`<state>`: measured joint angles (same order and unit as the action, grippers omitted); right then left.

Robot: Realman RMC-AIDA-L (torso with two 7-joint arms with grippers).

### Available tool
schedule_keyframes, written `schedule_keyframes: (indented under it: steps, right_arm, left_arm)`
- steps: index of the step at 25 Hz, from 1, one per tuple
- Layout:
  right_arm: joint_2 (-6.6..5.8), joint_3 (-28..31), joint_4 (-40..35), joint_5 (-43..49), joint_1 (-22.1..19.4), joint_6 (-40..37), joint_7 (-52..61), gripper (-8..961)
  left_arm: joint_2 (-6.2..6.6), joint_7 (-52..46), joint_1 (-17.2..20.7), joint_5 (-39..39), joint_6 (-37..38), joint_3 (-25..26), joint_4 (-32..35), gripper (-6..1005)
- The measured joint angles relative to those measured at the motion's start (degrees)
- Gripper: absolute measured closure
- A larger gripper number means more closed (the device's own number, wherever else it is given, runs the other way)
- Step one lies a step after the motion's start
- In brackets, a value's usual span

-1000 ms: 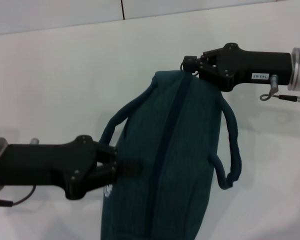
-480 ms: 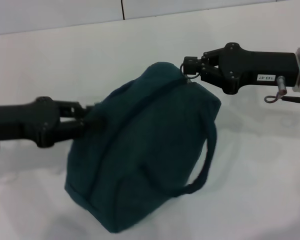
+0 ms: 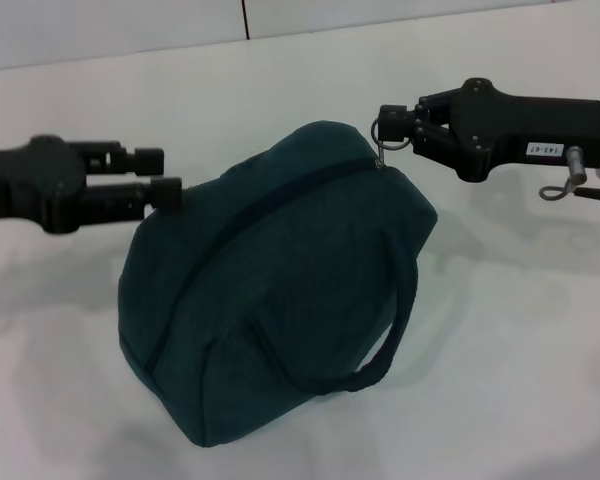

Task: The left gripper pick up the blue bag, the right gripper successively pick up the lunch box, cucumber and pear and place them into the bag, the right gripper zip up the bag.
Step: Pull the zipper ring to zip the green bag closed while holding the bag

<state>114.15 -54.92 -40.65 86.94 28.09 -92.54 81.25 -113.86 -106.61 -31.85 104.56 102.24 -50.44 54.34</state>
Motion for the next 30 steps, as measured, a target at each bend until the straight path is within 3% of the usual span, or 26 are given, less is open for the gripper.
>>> schedule_keyframes:
  steps: [3,7,17,23,30]
  right_arm:
    - [0.00,0.0,0.0,0.0,0.0,0.0,-0.1,935]
    - [0.02,0.0,-0.1,0.0,-0.1,0.1,-0.1,935]
    - [-0.24,0.8,0.4,0.0,-0.2,0.1,-1.4,935]
    - [-0.02,0.8,0.5,0.0,-0.3,-0.1,-2.4,934]
    - [0.08,0.8,0.5,0.0,-1.1,-0.2,-2.8,934]
  left_arm:
    - [-0.02,-3.7,-1.4,0.0,0.3,-0.3,1.4,441]
    - [-0.66,-11.2,-3.6,1.0,0.2,-2.3,3.0,440]
    - [-3.50,-32.1,-11.5,13.3,0.0,-8.7,10.6,465]
    - [-3.63,-34.7,-13.8,14.7,0.0,-10.2,11.3,480]
    - [-3.37,-31.2,-13.9,14.9,0.4,-10.9,10.9,497]
